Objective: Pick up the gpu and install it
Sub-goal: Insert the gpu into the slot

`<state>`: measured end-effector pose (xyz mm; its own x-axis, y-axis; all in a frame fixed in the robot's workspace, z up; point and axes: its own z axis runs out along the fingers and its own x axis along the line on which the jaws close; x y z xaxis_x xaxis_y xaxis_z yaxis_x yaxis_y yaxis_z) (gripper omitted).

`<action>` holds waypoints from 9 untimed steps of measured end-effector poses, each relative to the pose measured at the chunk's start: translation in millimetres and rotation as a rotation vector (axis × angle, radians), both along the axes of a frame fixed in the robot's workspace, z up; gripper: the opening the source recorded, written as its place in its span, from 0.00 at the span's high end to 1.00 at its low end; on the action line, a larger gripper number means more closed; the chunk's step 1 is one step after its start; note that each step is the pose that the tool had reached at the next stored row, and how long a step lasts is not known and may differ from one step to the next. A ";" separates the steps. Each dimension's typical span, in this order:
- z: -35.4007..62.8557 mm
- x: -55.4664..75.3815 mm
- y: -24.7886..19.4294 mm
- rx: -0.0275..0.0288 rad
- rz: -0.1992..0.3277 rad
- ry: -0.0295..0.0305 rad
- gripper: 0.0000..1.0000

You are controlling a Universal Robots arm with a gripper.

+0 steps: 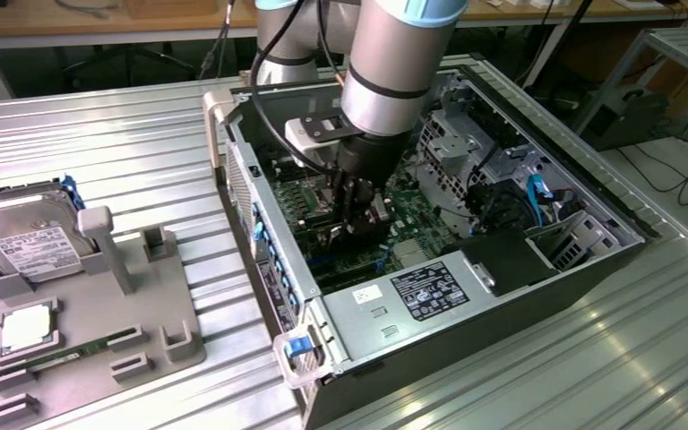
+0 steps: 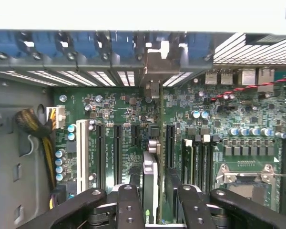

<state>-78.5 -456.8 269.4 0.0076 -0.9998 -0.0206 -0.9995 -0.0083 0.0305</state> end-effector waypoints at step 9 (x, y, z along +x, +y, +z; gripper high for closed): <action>16.3 0.0 0.0 -0.0001 0.000 -0.0018 0.65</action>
